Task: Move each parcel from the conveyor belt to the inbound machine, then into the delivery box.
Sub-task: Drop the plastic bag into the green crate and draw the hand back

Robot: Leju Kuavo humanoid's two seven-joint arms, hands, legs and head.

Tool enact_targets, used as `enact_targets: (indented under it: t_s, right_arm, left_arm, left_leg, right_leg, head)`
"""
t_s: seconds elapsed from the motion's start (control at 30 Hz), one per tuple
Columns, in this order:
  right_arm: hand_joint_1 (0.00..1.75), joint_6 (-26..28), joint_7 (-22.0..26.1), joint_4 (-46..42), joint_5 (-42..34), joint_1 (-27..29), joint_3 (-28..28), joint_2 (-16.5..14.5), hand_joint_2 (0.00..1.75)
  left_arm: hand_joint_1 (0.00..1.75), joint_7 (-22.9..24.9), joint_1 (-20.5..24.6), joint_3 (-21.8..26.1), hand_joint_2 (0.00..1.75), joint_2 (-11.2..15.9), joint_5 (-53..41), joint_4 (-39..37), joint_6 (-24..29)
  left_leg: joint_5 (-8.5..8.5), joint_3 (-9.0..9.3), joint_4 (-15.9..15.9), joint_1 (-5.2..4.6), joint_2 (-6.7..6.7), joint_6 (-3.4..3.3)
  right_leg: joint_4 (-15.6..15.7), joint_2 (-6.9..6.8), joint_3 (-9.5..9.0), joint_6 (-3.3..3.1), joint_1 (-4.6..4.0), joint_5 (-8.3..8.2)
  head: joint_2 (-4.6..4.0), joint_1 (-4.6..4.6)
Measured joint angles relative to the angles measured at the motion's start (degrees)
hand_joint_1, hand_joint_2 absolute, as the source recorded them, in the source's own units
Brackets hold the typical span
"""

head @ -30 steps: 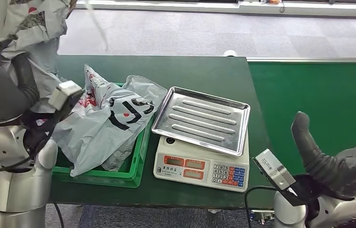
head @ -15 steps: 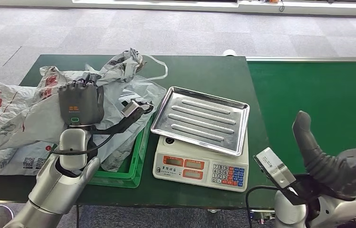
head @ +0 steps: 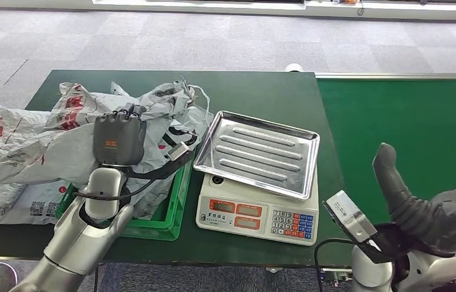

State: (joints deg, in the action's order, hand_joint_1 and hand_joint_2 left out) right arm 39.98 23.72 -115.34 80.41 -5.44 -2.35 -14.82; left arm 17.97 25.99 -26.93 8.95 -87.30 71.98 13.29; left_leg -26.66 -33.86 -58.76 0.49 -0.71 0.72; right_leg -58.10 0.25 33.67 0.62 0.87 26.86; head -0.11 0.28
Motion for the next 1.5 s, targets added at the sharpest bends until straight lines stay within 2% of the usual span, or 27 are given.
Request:
enact_targets:
  t_s: [0.23,0.4,0.5,0.77,1.23,1.37,1.5]
  right_arm:
    - [0.0,0.0,0.5,0.0,-0.5,0.0,-0.3,0.0,1.75]
    - [0.0,0.0,1.6,0.0,-0.9,0.0,-0.4,0.0,1.75]
    - [0.0,0.0,1.8,0.0,-0.9,0.0,-0.4,0.0,1.75]
    - [0.0,0.0,3.2,0.4,-2.6,-0.1,-0.4,0.0,1.75]
    - [0.0,0.0,3.9,1.9,-3.1,-0.3,-0.4,0.0,1.75]
    - [0.0,0.0,3.4,2.2,-2.8,-0.3,-0.4,0.0,1.75]
    - [0.0,0.0,2.5,2.2,-2.1,-0.3,-0.4,0.0,1.75]
  left_arm:
    - [1.75,-5.4,-0.6,1.8,1.75,-1.7,0.2,-4.3,1.1]
    - [1.75,-18.0,-1.5,3.9,1.75,-4.8,4.1,-7.6,-5.2]
    - [1.75,-21.1,-1.8,4.4,1.75,-6.5,5.1,-10.6,-5.3]
    - [1.75,-23.2,-1.9,5.7,1.75,-8.6,6.8,-16.3,-5.7]
    - [1.75,-24.2,-1.1,7.3,1.75,-9.6,8.1,-22.1,-7.4]
    - [0.0,-24.4,-0.9,7.7,1.75,-9.8,8.4,-22.8,-6.4]
    - [0.0,-23.9,-1.3,8.9,1.75,-10.2,9.8,-21.9,3.3]
  left_leg:
    - [0.0,-0.01,0.0,0.0,0.01,0.0]
    - [0.0,-0.04,0.0,0.0,0.12,0.0]
    - [0.0,-0.05,0.0,0.0,0.14,-0.01]
    - [0.0,-0.03,0.0,0.0,0.17,-0.01]
    - [0.01,0.1,0.0,0.0,0.3,-0.01]
    - [0.03,0.16,0.0,0.0,0.32,-0.02]
    - [0.06,0.14,0.0,0.0,0.31,-0.02]
  right_leg:
    - [0.0,-0.01,0.0,0.0,0.0,0.0]
    - [0.0,-0.12,-0.04,0.01,0.0,0.01]
    - [0.0,-0.13,-0.05,0.01,0.01,0.01]
    - [0.0,-0.16,-0.08,0.01,0.0,0.01]
    - [0.0,-0.29,-0.28,0.04,0.01,0.04]
    - [0.0,-0.32,-0.34,0.04,0.01,0.04]
    - [0.0,-0.31,-0.28,0.03,0.0,0.03]
  head:
    - [0.0,0.0]
    - [0.0,0.0]
    - [0.0,0.0]
    - [0.0,0.0]
    - [0.0,0.0]
    - [0.0,0.0]
    - [0.0,0.0]
